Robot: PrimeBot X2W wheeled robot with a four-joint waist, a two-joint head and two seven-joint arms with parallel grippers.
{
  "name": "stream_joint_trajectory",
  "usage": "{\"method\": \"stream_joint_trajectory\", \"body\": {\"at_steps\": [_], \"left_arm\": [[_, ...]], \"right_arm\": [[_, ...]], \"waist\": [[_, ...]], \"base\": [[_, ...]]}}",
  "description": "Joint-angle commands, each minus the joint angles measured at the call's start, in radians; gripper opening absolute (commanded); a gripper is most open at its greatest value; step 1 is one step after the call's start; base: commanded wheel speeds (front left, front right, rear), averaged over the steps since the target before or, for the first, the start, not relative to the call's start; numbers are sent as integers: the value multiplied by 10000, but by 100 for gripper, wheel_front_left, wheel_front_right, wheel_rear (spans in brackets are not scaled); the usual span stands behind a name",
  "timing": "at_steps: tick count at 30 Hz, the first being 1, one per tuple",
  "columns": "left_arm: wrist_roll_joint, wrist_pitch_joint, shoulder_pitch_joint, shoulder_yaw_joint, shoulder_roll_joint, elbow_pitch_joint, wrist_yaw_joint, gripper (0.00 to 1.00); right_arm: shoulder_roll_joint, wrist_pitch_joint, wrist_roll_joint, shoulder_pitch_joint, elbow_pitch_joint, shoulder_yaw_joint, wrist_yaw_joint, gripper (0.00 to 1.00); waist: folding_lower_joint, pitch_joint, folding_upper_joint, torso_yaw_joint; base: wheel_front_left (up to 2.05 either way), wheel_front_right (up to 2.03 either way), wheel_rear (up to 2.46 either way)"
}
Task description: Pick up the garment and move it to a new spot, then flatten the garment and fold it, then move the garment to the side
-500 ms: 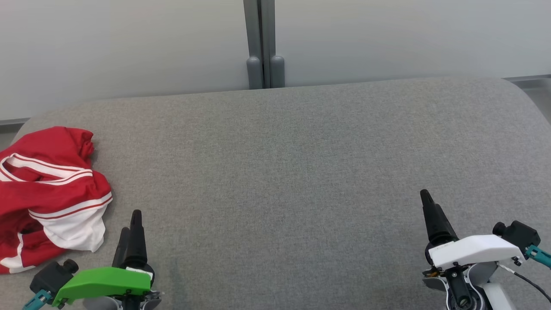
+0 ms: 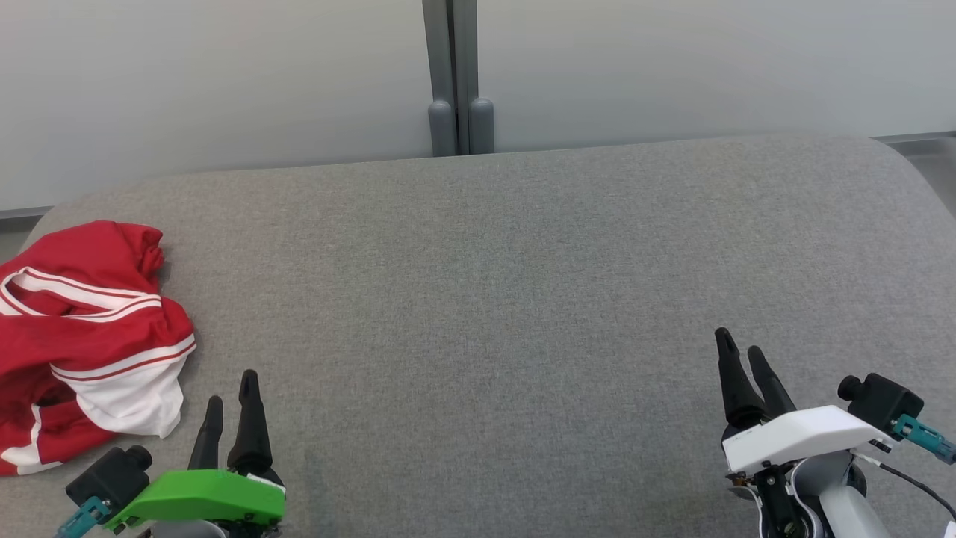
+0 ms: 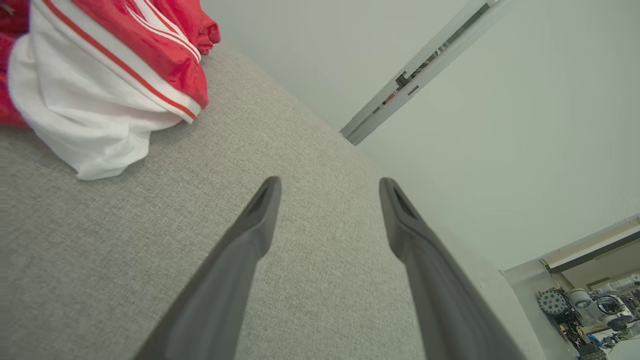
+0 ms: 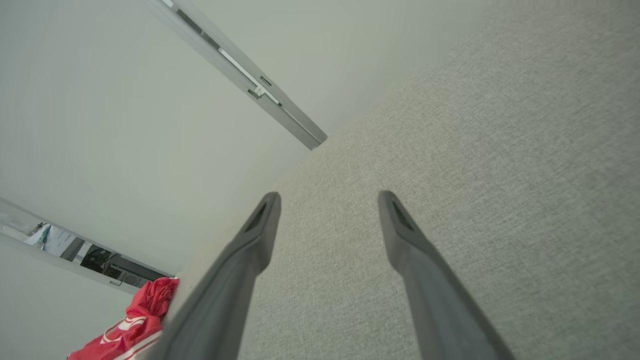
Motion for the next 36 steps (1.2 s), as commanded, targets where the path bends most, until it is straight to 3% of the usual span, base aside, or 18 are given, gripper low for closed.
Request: {"method": "stream_joint_trajectory", "body": {"at_steps": [1, 36], "left_arm": [[393, -106, -4, -32, 83, -123, 71, 100], [4531, -1016, 266, -368, 116, -441, 248, 100]], "right_arm": [[-58, -109, -370, -219, -96, 36, 3, 100], [-83, -1014, -4140, -322, -13, 396, 4, 100]], "waist": [[0, 0, 0, 2], [0, -34, 0, -4]], "base": [[0, 0, 0], [0, 0, 0]]}}
